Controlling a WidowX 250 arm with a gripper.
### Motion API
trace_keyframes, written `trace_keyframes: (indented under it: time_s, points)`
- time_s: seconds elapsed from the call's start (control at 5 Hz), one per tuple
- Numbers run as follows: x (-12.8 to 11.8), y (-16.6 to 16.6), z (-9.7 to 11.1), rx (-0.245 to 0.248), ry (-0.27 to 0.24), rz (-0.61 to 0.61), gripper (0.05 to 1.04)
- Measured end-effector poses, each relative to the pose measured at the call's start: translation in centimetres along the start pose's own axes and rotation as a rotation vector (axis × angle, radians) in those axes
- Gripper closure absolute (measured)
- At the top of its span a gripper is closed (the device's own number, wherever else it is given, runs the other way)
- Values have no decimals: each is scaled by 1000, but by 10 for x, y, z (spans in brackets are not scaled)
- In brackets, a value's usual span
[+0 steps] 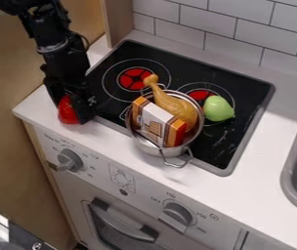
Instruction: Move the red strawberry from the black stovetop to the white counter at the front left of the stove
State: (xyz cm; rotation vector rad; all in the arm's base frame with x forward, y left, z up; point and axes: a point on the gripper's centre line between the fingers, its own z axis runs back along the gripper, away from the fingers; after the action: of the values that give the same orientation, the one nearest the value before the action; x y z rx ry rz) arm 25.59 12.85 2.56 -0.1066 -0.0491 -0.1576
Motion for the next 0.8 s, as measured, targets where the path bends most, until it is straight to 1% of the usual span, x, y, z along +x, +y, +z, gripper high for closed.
trace_keyframes:
  time_s: [0.2,0.8]
  points:
    - [0,0,0,3,3,10,79]
    - [3,-1,7,-2,26,33,85]
